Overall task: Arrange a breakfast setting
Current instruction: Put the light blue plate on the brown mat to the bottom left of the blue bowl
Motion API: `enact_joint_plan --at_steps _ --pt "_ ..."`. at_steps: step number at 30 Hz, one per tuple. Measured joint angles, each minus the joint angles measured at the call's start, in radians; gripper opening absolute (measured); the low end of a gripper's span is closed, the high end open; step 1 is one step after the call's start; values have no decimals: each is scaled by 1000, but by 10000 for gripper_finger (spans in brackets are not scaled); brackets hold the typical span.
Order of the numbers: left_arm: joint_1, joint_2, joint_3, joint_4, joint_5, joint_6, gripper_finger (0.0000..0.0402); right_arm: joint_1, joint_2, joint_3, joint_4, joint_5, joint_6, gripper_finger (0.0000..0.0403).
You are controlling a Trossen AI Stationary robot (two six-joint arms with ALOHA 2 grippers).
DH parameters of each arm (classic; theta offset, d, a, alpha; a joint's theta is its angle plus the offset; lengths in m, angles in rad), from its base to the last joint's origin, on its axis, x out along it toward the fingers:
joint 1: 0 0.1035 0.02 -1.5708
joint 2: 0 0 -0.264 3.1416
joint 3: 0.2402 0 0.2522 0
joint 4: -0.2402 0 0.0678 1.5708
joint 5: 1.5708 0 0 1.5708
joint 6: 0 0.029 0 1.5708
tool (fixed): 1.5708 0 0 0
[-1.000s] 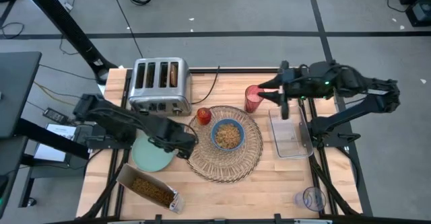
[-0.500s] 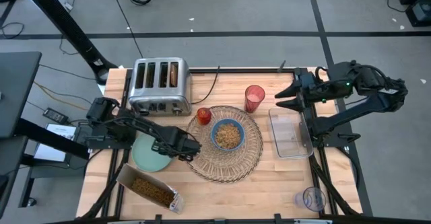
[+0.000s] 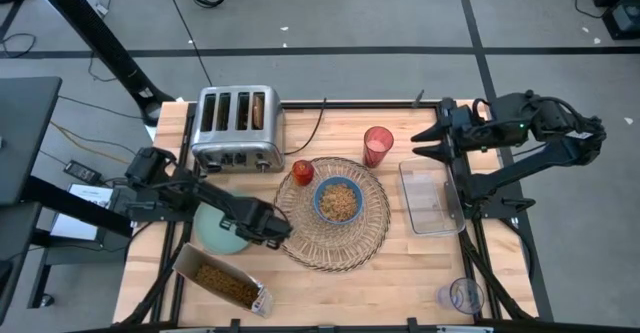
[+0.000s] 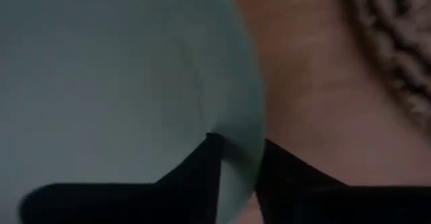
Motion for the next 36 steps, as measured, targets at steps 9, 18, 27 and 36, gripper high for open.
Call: enact_joint_plan --at_steps 9,18,27,36 --pt "-42 -81 13 -32 -6 26 14 0 -7 0 2 110 -27 129" --pt "-93 -116 154 -105 -20 562 14 -21 -22 0 2 234 -120 129" --pt "-128 -113 197 -126 -34 1013 14 -65 -21 0 1 234 -158 129" --pt "-215 -84 197 -188 -190 1336 16 -102 -21 0 0 230 -176 129"
